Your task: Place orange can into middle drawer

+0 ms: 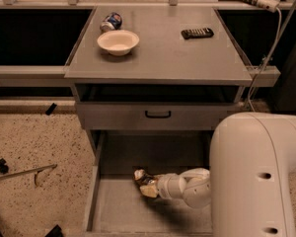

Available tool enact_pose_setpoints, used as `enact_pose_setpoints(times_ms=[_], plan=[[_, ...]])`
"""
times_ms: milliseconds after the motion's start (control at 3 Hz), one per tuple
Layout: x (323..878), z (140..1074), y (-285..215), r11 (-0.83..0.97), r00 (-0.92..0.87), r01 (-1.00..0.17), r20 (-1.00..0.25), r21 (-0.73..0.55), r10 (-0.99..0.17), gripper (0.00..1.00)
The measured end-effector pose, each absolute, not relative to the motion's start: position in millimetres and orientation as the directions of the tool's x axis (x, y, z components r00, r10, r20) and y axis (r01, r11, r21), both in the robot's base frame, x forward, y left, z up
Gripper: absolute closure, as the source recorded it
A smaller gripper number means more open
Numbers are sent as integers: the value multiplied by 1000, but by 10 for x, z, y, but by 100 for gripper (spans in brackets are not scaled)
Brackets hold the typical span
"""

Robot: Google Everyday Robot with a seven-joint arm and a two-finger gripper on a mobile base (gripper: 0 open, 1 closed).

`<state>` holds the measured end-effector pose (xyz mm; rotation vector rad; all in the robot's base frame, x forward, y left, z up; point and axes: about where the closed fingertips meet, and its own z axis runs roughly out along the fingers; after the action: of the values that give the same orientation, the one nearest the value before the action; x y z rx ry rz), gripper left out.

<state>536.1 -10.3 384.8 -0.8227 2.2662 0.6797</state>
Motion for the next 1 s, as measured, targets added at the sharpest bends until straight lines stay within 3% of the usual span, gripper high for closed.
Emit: enact_pose_setpoints(times_ms=[1000], plan=[[5361,3848,-102,672,-609,-697,-699,248,-375,11]])
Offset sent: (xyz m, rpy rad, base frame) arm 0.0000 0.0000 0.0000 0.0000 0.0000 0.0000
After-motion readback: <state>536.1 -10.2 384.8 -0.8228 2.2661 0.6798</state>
